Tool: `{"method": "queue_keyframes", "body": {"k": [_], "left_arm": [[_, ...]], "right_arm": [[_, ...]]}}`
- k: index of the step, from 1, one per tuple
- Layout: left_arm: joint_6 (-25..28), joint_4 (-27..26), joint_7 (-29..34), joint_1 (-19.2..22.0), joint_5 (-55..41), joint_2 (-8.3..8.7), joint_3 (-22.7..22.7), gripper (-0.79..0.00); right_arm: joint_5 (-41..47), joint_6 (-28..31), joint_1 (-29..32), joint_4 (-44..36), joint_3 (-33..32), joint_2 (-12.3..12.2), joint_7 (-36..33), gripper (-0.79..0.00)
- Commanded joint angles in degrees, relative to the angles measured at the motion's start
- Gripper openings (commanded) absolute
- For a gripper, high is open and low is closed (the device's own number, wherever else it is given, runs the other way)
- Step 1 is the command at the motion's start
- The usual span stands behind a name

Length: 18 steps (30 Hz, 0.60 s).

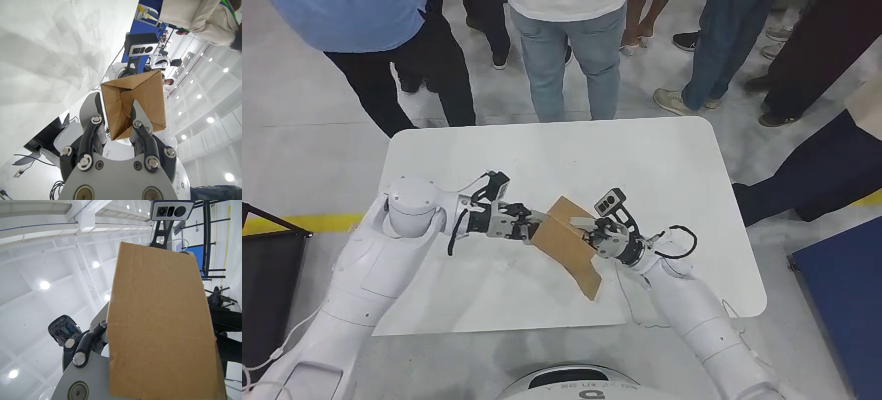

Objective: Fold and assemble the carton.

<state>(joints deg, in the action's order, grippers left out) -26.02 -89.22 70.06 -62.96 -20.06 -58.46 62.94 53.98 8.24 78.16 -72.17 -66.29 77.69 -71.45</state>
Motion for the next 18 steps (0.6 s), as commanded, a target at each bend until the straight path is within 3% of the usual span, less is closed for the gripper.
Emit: {"method": "queue_keyframes", "body": {"k": [1,10,17,18], "left_arm": [[0.05,0.06,-0.25,0.14,-0.21,-0.05,-0.51,-0.425],[0.89,0.74,-2.51,-0.04,-2.23,0.14,0.3,-0.394],[2.16,0.79,-4.26,-2.98,-4.39,1.2,5.23,-0.089],[2.4,0.65,-4.52,-3.54,-4.89,1.33,5.93,0.0]], "right_arm": [[0.18,0.1,0.05,0.03,0.04,-0.03,-0.15,-0.785],[0.98,0.65,0.52,0.21,-0.14,-0.21,-0.7,-0.785],[1.35,1.07,0.97,0.14,-0.84,-0.48,-0.8,-0.785],[1.33,1.24,1.05,0.0,-0.93,-0.51,-0.75,-0.785]]}}
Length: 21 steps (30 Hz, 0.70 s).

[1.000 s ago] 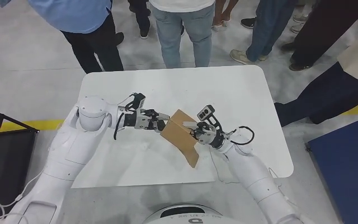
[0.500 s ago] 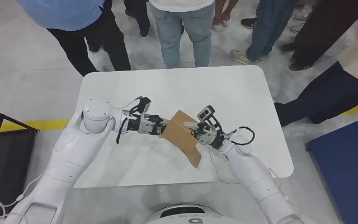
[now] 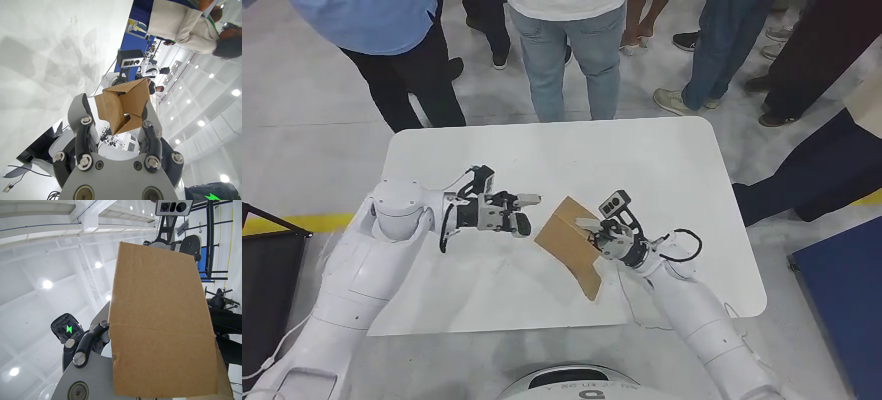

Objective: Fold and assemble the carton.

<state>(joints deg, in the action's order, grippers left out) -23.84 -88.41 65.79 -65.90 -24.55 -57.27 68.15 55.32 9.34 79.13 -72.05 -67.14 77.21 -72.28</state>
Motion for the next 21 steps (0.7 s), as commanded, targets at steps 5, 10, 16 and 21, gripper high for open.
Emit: {"method": "queue_keyframes", "body": {"k": [5,10,16,21], "left_arm": [[2.37,0.48,-2.51,-3.66,-6.41,0.4,4.36,0.0],[3.2,1.26,-3.44,-4.57,-9.45,0.3,5.33,0.0],[3.54,1.35,-4.1,-5.08,-10.35,0.22,5.31,0.0],[4.72,0.91,-7.07,-7.15,-7.88,0.83,7.71,0.0]], "right_arm": [[-0.01,0.32,0.21,-0.28,-0.3,-0.09,0.48,-0.785],[-0.01,0.32,0.21,-0.28,-0.3,-0.09,0.48,-0.785],[-15.32,0.68,-2.64,-1.34,0.75,-0.89,3.96,-0.785],[-31.44,-5.34,-7.12,-3.84,0.31,-2.71,-0.07,-0.785]]}}
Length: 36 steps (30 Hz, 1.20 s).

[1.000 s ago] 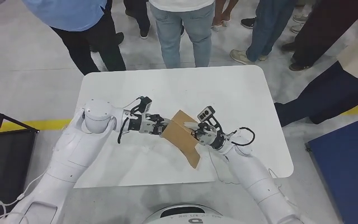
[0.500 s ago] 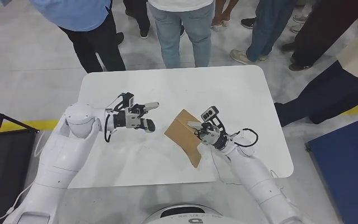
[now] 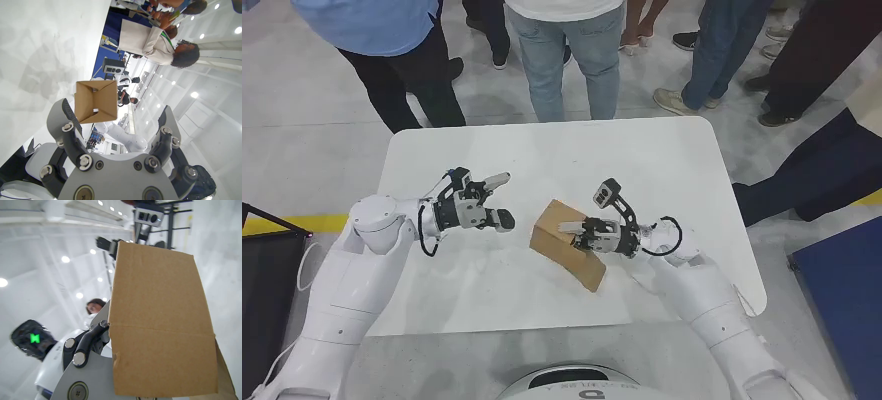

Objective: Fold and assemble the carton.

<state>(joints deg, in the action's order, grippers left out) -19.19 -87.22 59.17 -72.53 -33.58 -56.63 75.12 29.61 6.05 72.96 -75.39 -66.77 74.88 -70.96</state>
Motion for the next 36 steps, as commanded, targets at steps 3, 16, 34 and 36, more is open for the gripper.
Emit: {"method": "queue_keyframes", "body": {"k": [3,16,34,36], "left_arm": [[0.9,-1.48,-3.54,-2.5,3.87,0.8,3.55,0.0],[3.59,-6.72,-10.74,-10.96,4.62,1.59,9.53,0.0],[5.16,-7.4,-12.54,-13.25,3.25,1.52,10.35,0.0],[5.17,-7.33,-12.64,-13.07,3.24,1.48,10.11,0.0]], "right_arm": [[-16.68,-6.45,-3.67,-2.79,0.3,-1.51,-3.45,-0.785],[-59.02,-18.53,-10.85,-21.13,10.52,-4.97,-17.04,-0.785],[-60.45,-21.73,-30.05,-21.13,35.72,-9.83,-17.04,-0.12],[-59.83,-22.17,-31.25,-21.67,36.93,-10.46,-17.04,-0.043]]}}
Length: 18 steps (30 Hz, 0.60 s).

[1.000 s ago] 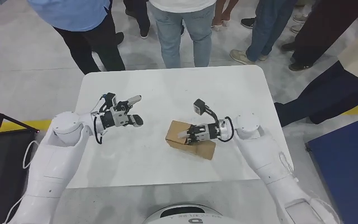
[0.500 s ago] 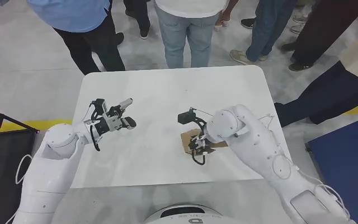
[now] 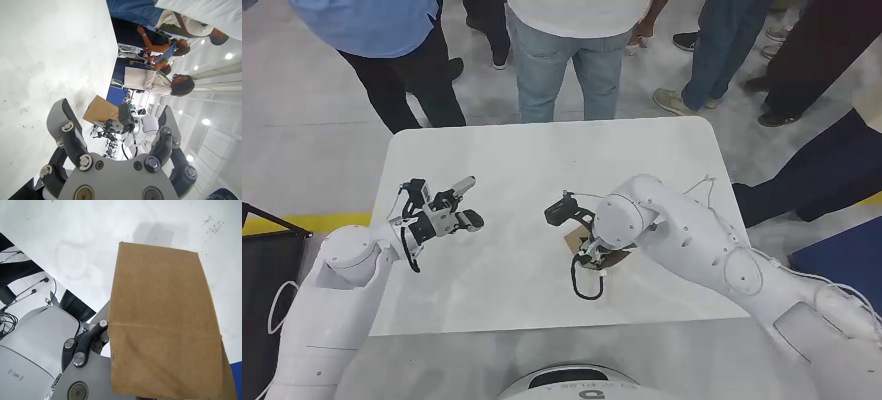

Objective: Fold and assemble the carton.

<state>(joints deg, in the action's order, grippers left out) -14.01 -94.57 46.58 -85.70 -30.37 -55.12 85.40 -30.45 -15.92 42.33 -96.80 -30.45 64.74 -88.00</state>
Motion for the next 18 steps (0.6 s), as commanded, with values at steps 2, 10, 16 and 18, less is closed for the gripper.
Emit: {"method": "queue_keyframes", "body": {"k": [2,10,16,18], "left_arm": [[-0.24,0.05,-0.09,0.35,-0.07,-0.08,-0.53,0.0],[-1.3,0.19,-0.1,1.75,0.39,-0.24,-2.11,0.0],[-1.82,0.33,-0.11,2.44,0.65,-0.36,-3.18,0.0],[-1.92,0.4,0.0,2.58,0.72,-0.36,-3.26,0.0]], "right_arm": [[0.96,-0.36,-1.52,-0.83,1.51,-0.91,0.0,-0.009],[2.77,-0.36,-3.13,-3.96,2.97,-3.06,0.0,0.0],[3.11,1.78,-1.27,-6.43,2.24,-3.45,3.17,-0.003],[2.93,2.46,-0.8,-7.52,1.65,-3.49,5.15,-0.04]]}}
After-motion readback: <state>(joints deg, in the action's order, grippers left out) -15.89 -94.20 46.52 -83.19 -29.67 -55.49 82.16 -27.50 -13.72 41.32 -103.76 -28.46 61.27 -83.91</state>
